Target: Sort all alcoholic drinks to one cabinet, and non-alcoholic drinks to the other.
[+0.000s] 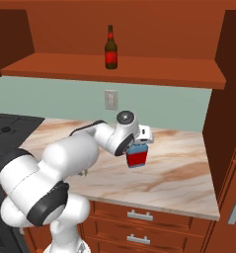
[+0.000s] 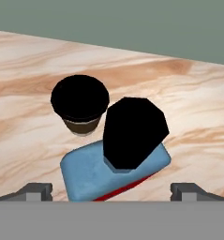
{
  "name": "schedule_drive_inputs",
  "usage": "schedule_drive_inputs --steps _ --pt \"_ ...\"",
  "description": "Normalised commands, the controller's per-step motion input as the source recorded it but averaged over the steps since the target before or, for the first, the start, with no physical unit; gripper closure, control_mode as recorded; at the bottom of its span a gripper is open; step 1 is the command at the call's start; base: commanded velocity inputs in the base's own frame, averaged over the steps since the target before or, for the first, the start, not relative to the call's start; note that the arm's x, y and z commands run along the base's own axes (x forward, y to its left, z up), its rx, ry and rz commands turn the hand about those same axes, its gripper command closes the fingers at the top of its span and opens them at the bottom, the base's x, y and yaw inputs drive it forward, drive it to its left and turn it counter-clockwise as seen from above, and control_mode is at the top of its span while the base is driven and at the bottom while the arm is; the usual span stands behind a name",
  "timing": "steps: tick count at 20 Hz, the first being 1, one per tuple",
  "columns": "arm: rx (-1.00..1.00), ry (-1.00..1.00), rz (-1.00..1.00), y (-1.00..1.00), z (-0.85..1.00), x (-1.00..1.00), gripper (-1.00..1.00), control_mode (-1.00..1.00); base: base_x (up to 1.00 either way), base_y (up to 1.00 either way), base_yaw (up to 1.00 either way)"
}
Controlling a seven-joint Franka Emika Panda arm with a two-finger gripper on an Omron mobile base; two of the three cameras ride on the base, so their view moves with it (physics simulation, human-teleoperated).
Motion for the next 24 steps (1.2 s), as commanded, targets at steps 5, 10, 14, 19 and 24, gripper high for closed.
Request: schedule_drive_inputs --steps 5,10,14,19,24 --pt "0.00 0.00 0.00 -0.08 -0.05 0.19 -1.00 -1.00 0.00 0.00 0.00" --pt "0.00 0.00 0.00 -0.05 -0.08 0.14 -1.00 -1.00 0.00 0.00 0.00" --pt "0.00 0.00 0.00 -0.03 -0.09 0.13 -1.00 -1.00 0.00 0.00 0.00" --pt "0.00 -0.01 0.00 -0.01 -0.08 0.08 -1.00 -1.00 0.00 0.00 0.00" --pt "0.00 -0.05 0.00 0.00 -0.04 0.03 -1.00 -1.00 0.00 0.00 0.00"
